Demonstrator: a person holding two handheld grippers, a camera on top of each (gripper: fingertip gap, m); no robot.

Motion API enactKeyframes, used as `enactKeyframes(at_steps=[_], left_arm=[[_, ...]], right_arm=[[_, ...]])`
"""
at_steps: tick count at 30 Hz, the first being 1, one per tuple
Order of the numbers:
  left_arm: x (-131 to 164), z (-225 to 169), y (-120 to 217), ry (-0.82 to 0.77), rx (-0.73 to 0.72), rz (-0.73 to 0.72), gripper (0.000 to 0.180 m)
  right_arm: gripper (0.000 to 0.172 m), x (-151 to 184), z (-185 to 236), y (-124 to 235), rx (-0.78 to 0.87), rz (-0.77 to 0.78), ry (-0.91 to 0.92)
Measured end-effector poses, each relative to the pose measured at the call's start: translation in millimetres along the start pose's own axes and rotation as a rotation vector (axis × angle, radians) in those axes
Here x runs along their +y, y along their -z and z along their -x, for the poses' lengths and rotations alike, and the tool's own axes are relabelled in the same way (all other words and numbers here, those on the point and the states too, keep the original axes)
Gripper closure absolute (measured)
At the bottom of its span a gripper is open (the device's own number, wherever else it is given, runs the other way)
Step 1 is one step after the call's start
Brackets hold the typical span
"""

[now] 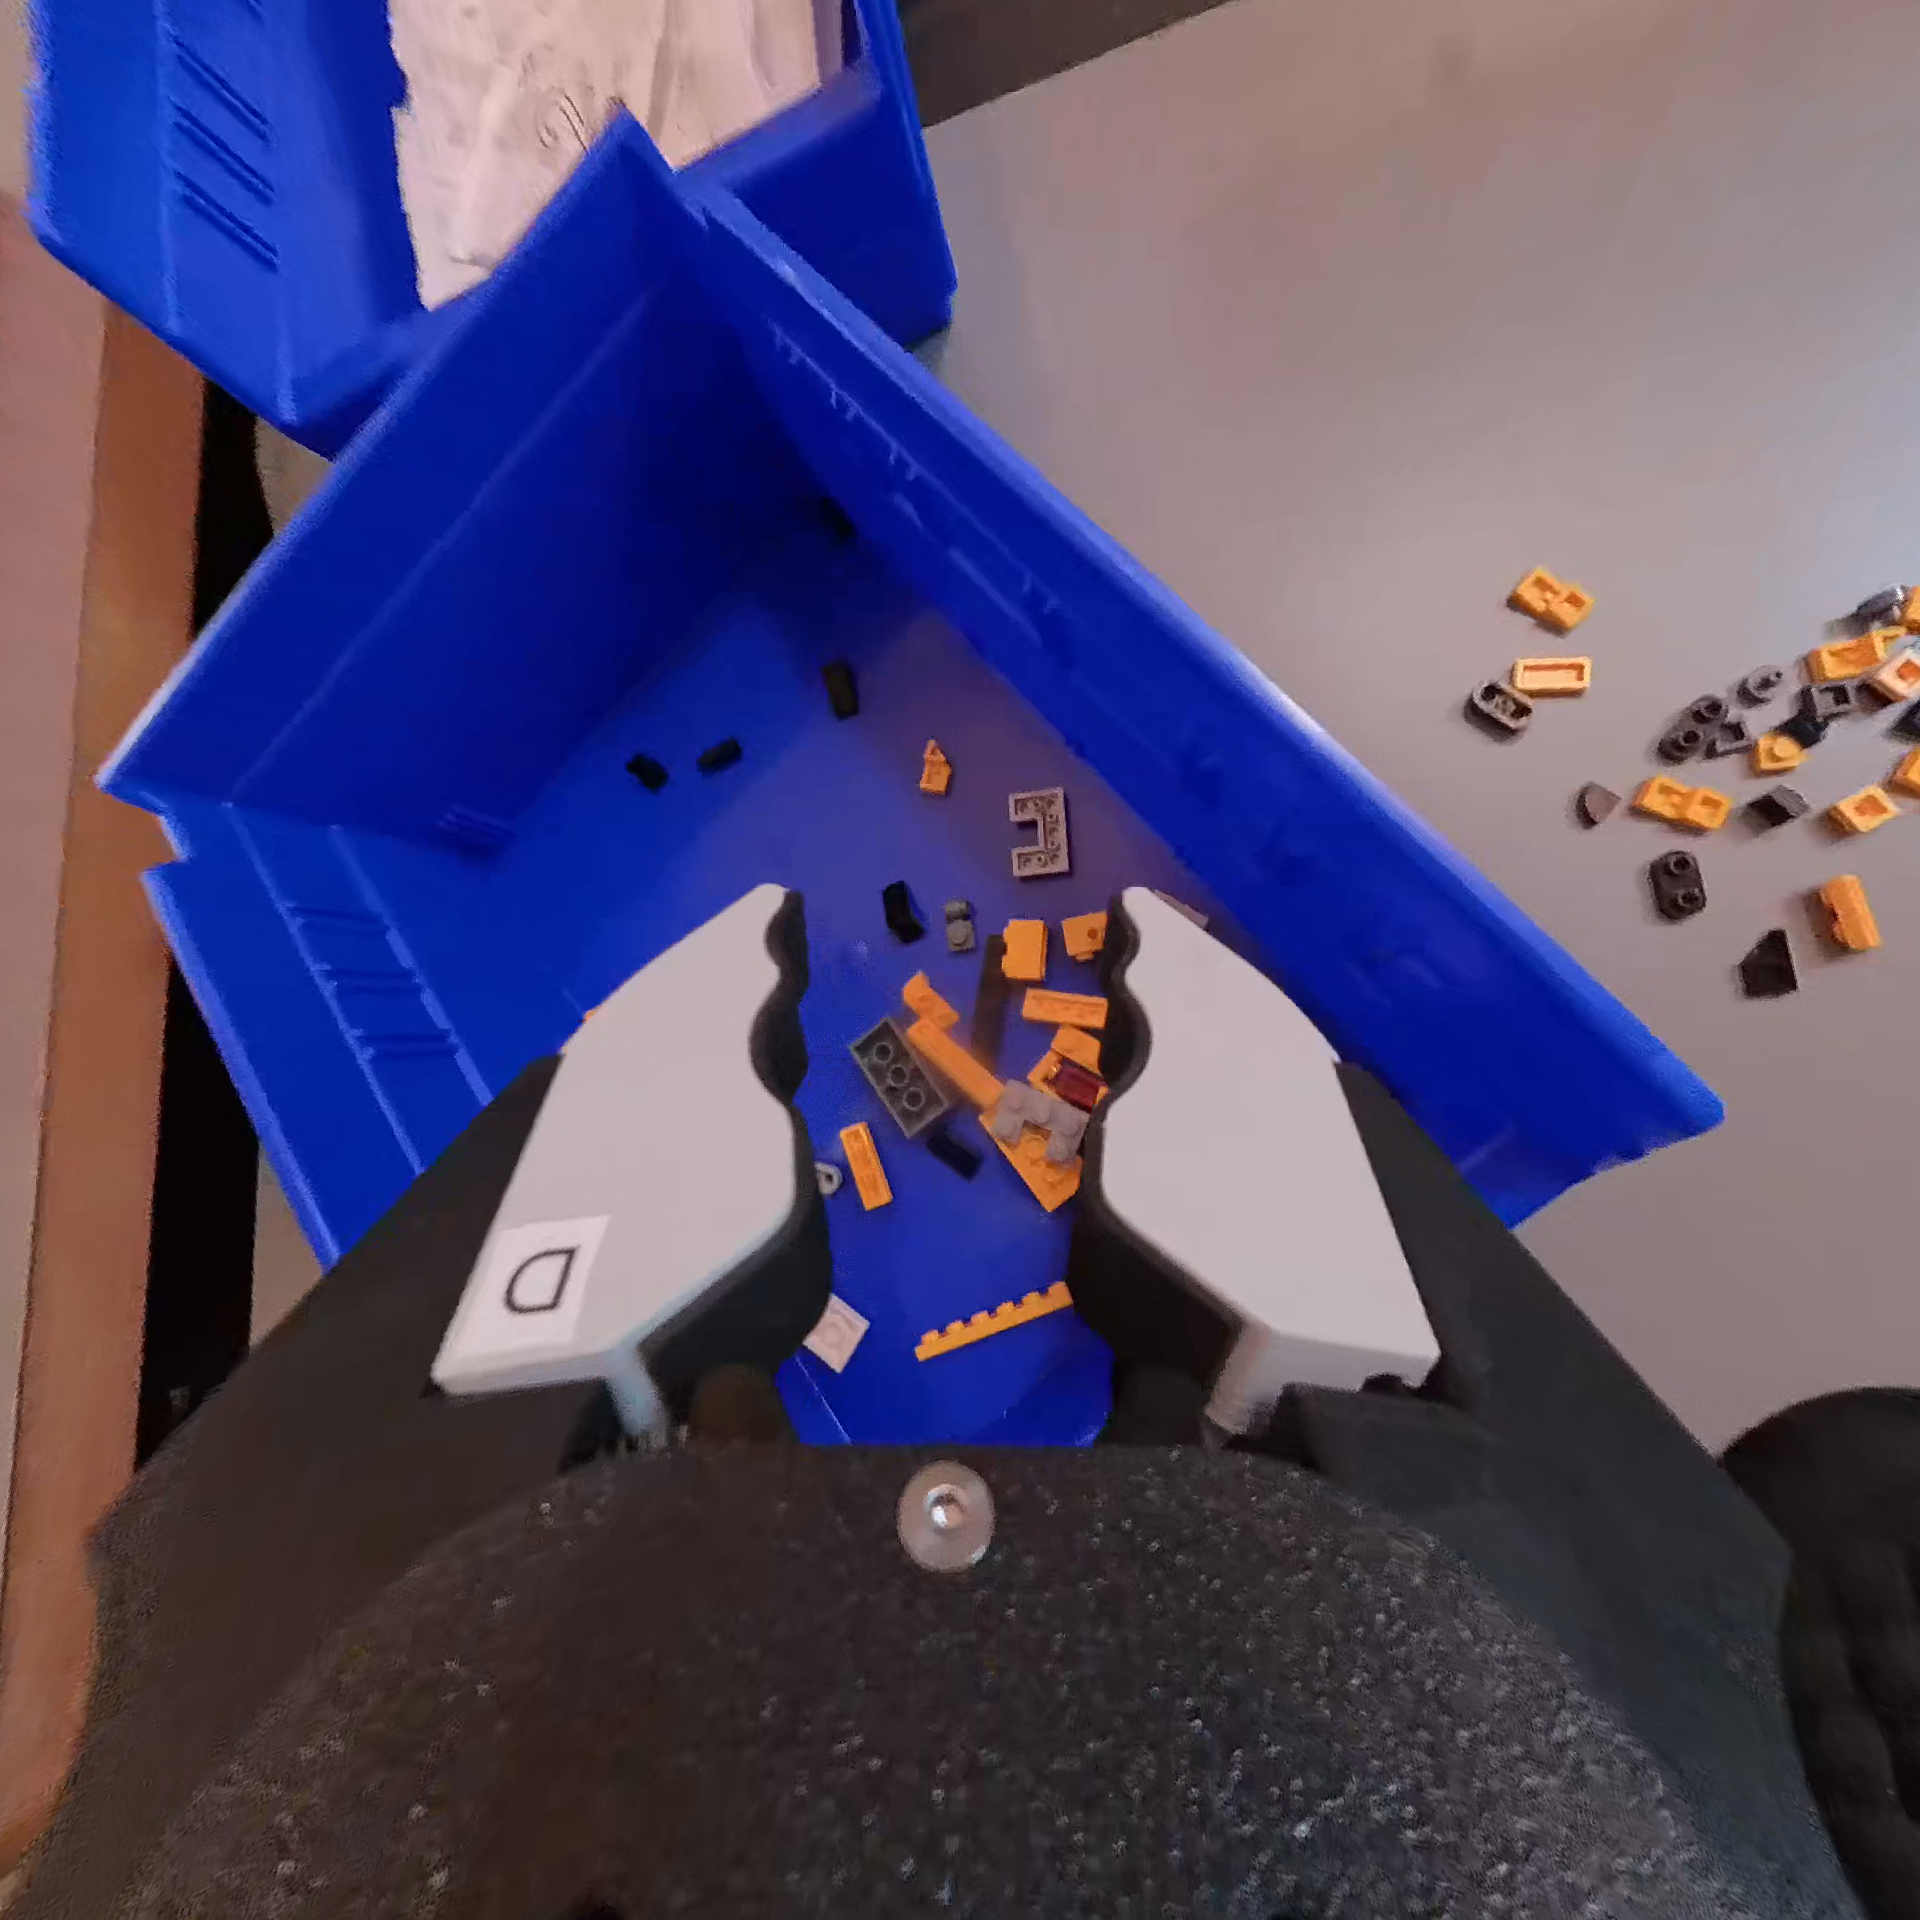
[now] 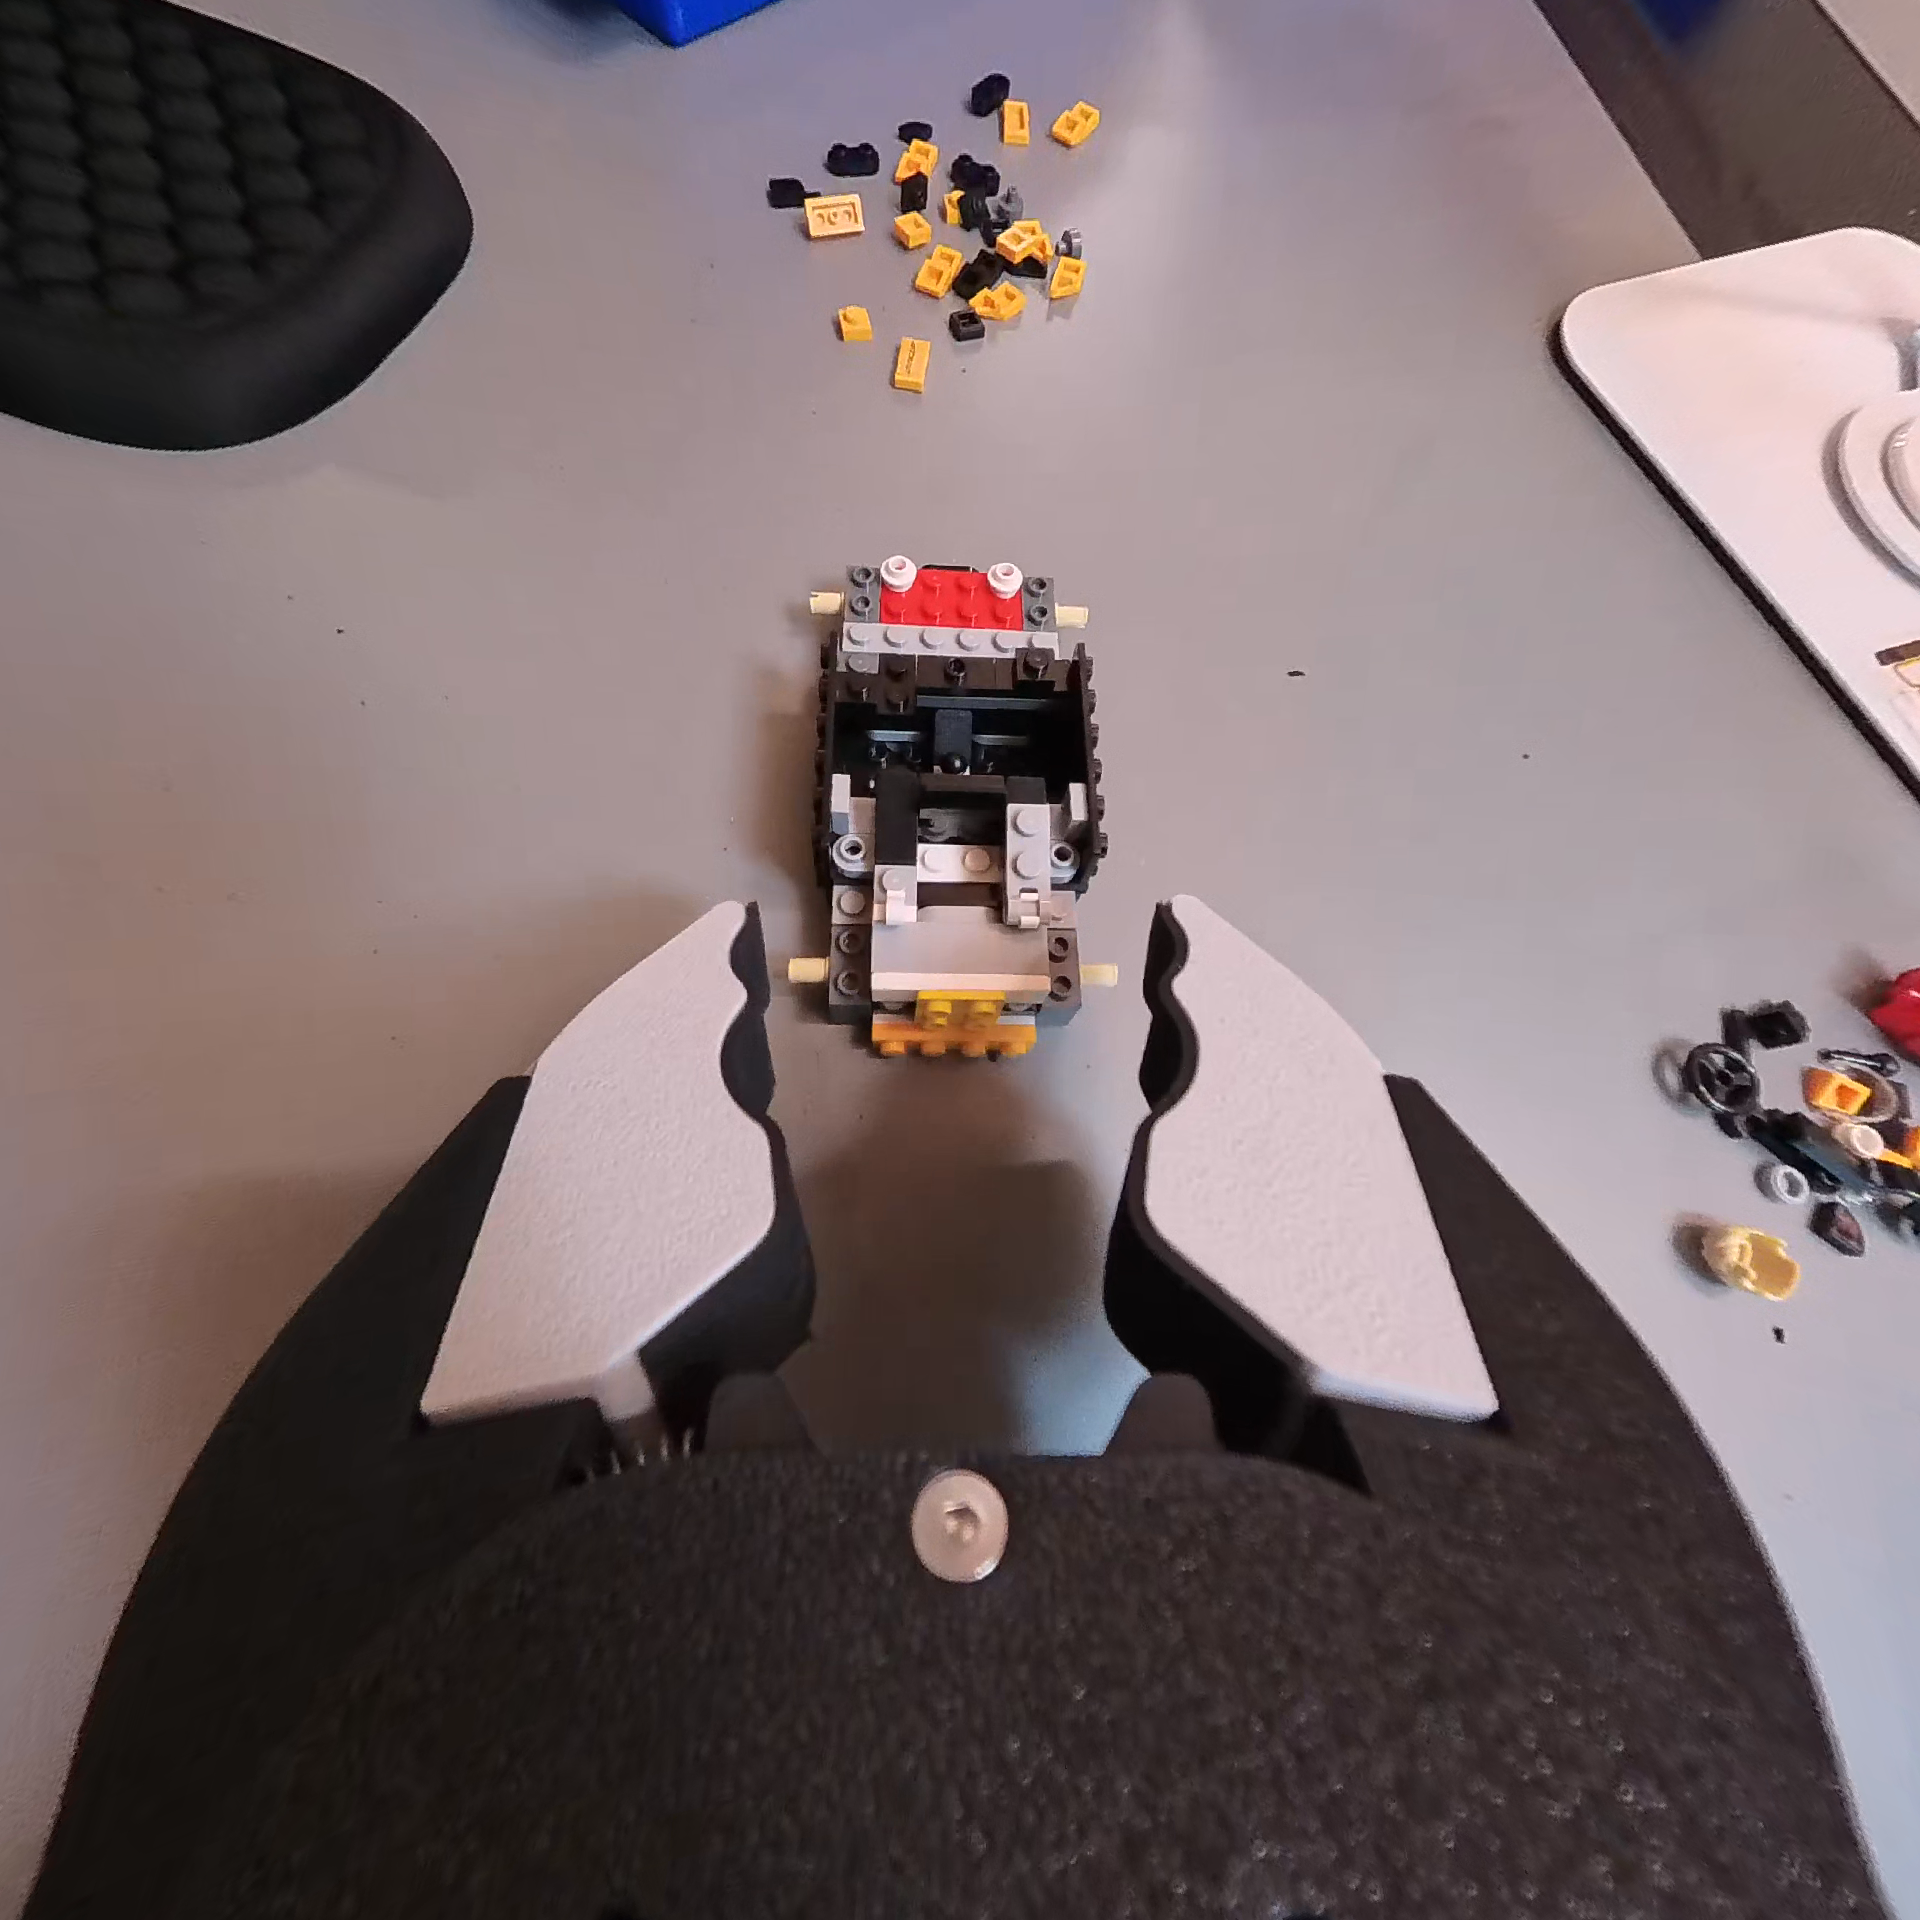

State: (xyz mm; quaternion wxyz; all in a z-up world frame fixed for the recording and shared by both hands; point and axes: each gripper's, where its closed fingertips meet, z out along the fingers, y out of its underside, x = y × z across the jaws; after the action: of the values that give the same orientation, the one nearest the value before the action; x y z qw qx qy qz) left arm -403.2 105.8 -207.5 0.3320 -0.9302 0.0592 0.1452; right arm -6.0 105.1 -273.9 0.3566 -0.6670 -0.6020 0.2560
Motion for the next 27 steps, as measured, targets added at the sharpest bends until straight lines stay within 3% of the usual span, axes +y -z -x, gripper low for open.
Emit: enactKeyframes(at_steps=[2,6,9,11,14,18,22,25,27], left_arm=[[-9,-1,4,-0.005,-0.014,-0.050,0.123],[-34,-7,17,-0.048,-0.033,-0.195,0.126],[-78,-23,50,-0.127,-0.042,-0.525,0.135],[-103,-40,84,-0.156,-0.017,-0.784,0.153],[-113,-64,115,-0.131,0.123,-0.986,0.180],[-113,-88,129,-0.027,0.412,-1.085,0.180],[-111,-99,129,0.021,0.561,-1.091,0.180],[-109,-103,125,0.009,0.575,-1.078,0.180],[-109,-107,126,0.022,0.624,-1.076,0.180]], right_arm=[[0.102,-1,0,0,0.003,-0.008,-0.001],[0.103,-6,-4,3,0.028,-0.041,-0.009],[0.103,-12,-9,7,0.058,-0.084,-0.023],[0.104,-18,-14,11,0.086,-0.120,-0.029],[0.103,-29,-21,17,0.136,-0.177,-0.029],[0.097,-43,-29,26,0.199,-0.264,-0.036],[0.096,-58,-36,37,0.269,-0.371,-0.031],[0.123,-69,-42,54,0.355,-0.464,-0.015],[0.172,-78,-44,71,0.432,-0.547,0.003]])
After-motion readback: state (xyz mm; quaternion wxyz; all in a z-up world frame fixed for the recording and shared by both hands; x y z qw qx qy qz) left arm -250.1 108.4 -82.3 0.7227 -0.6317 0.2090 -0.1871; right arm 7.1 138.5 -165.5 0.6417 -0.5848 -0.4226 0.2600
